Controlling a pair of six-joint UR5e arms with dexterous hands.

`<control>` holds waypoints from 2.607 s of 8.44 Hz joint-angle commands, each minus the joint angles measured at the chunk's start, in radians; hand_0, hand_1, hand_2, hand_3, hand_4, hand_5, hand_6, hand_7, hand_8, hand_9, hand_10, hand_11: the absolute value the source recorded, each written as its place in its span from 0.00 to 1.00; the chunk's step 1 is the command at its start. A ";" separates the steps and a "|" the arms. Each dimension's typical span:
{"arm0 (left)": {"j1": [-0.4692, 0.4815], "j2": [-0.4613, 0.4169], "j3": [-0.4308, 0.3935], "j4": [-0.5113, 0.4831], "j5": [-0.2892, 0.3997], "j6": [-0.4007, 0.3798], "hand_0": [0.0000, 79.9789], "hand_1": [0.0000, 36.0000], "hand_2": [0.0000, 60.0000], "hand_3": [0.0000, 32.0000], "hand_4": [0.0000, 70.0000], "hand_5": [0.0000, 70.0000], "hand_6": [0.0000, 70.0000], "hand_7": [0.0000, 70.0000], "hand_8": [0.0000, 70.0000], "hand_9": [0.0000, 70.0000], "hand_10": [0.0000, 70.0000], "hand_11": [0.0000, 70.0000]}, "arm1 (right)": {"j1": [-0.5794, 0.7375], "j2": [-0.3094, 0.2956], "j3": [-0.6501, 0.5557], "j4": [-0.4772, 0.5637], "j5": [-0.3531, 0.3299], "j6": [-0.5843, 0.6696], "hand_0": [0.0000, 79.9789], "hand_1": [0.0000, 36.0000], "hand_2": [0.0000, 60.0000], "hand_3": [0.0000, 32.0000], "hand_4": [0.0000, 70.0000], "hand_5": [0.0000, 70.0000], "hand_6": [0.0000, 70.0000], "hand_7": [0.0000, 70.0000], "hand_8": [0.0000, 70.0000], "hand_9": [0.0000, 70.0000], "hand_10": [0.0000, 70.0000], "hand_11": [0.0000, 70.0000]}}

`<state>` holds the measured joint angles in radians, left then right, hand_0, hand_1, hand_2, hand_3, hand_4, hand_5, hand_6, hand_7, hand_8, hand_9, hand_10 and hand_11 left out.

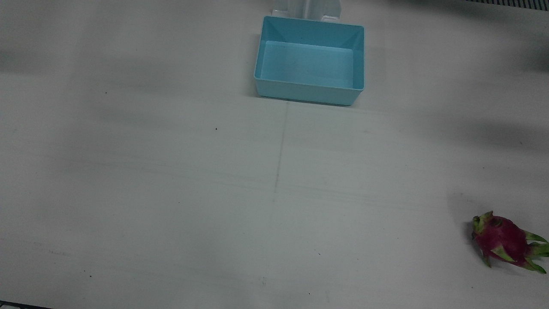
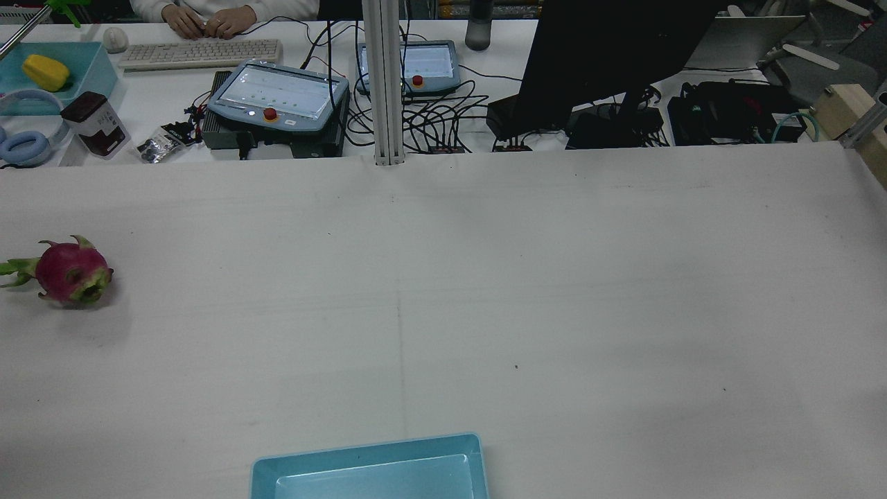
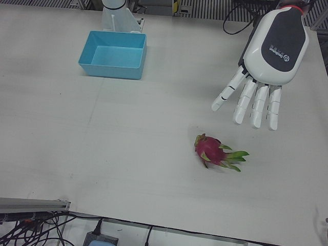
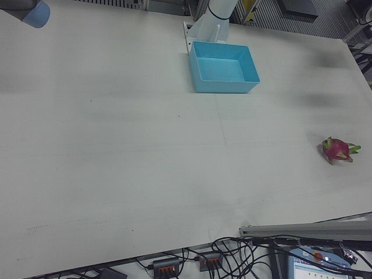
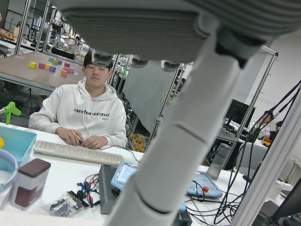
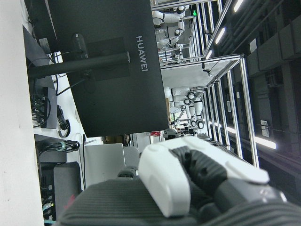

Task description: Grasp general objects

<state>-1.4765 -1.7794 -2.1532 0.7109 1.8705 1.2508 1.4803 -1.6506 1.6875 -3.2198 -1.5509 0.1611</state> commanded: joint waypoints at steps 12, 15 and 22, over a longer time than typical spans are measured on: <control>0.459 -0.074 0.231 -0.111 -0.498 0.059 0.73 0.60 0.00 0.92 0.00 0.00 0.00 0.00 0.00 0.00 0.00 0.01 | 0.002 0.000 0.001 0.000 0.000 0.000 0.00 0.00 0.00 0.00 0.00 0.00 0.00 0.00 0.00 0.00 0.00 0.00; 0.514 -0.016 0.265 -0.166 -0.499 0.071 0.69 0.54 0.00 0.95 0.00 0.00 0.00 0.00 0.00 0.00 0.00 0.02 | 0.002 0.000 0.001 0.000 0.000 0.002 0.00 0.00 0.00 0.00 0.00 0.00 0.00 0.00 0.00 0.00 0.00 0.00; 0.525 0.057 0.315 -0.335 -0.570 0.222 0.71 0.58 0.00 1.00 0.00 0.00 0.00 0.00 0.00 0.00 0.00 0.01 | 0.000 0.000 0.000 0.000 0.000 0.000 0.00 0.00 0.00 0.00 0.00 0.00 0.00 0.00 0.00 0.00 0.00 0.00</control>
<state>-0.9567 -1.7153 -1.8588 0.4162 1.3096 1.4519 1.4803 -1.6505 1.6880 -3.2198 -1.5510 0.1611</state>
